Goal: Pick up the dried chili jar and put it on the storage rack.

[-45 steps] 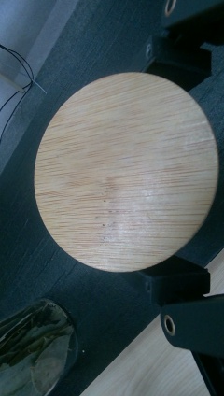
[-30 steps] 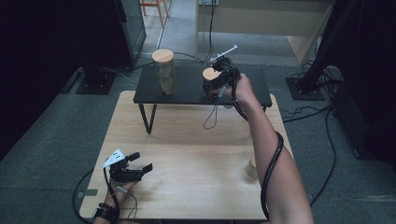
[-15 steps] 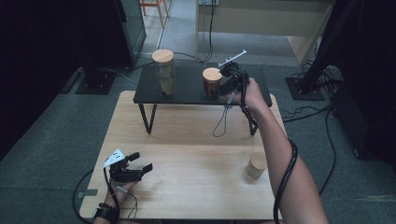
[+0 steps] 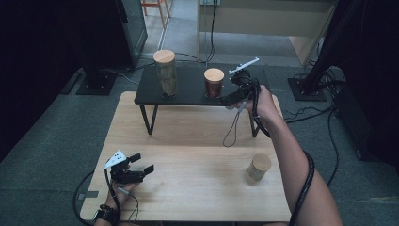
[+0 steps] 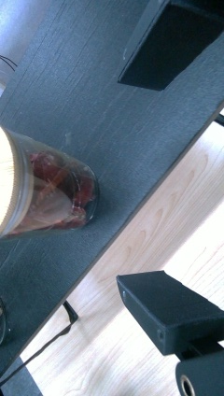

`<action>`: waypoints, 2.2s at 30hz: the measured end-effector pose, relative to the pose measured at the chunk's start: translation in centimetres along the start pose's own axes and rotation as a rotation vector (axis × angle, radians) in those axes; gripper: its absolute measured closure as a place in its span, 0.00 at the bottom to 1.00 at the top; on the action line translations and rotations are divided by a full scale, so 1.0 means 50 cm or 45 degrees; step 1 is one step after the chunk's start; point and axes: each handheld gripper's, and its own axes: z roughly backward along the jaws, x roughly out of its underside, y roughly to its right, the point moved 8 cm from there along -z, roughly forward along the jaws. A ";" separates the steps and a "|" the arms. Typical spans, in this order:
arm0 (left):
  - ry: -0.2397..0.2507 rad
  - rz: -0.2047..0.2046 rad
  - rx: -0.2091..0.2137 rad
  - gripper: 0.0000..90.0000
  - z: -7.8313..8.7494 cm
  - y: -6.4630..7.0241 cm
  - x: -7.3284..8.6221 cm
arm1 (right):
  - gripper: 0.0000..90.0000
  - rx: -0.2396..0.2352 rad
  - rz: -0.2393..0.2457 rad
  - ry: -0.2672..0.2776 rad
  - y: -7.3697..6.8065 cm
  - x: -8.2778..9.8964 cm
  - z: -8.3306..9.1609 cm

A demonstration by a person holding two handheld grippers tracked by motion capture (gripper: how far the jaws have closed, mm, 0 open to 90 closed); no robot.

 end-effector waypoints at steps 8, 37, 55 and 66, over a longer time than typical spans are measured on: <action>-0.003 0.000 -0.004 0.04 0.000 0.000 0.000 | 0.06 0.016 0.007 0.015 0.001 0.022 0.029; 0.009 0.000 -0.020 0.04 0.002 0.003 0.002 | 0.06 0.093 -0.132 0.069 0.072 0.160 0.139; 0.008 0.000 -0.030 0.04 0.001 0.006 0.002 | 0.06 0.070 -0.164 0.088 0.077 0.249 0.149; 0.006 -0.003 -0.035 0.04 0.001 0.007 0.002 | 0.06 0.026 -0.215 0.099 0.074 0.315 0.129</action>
